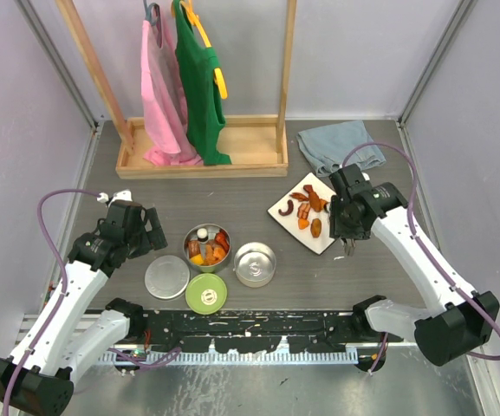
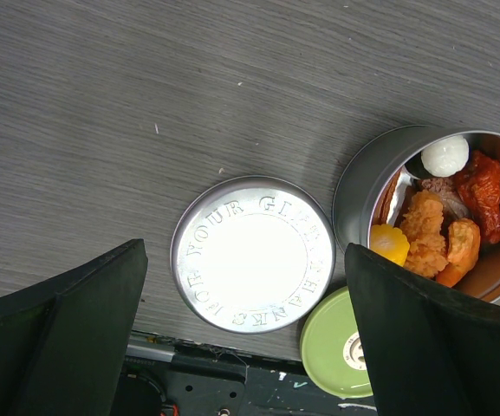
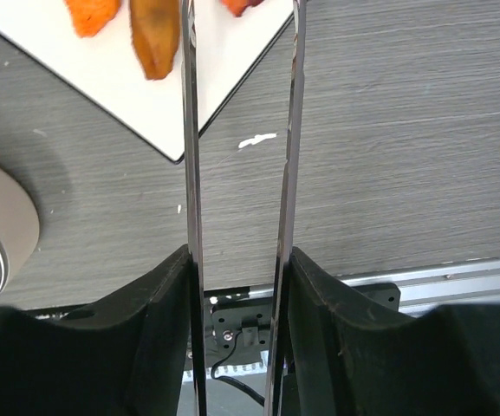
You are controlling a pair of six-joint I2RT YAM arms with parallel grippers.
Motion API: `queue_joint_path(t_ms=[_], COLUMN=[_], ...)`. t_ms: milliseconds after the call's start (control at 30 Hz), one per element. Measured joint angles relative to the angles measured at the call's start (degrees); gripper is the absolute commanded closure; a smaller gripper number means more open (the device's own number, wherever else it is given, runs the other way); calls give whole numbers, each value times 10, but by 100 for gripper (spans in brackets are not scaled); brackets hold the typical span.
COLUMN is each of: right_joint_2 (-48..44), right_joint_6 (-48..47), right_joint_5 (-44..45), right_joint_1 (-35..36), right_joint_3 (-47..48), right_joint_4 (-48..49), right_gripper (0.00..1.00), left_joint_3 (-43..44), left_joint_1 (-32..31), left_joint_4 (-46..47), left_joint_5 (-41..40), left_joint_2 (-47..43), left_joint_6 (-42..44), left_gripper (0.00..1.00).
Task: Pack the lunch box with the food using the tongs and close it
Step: Pick up the fake food from the plate.
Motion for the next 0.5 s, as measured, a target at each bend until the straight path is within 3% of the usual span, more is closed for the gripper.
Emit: queue_joint_path(t_ms=[233, 500], right_joint_2=[0, 7], right_joint_6=[-27, -41], right_joint_5=[-11, -44], right_joint_1=[-58, -75], right_joint_3=[-13, -53], right_joint_4=[22, 49], right_gripper=[46, 45], left_joint_3=[0, 0], left_joint_1=[0, 0], left_joint_4=[0, 0], left_joint_5=[1, 3], left_joint_2=[0, 0], left_joint_6=[0, 0], left_gripper=[2, 2])
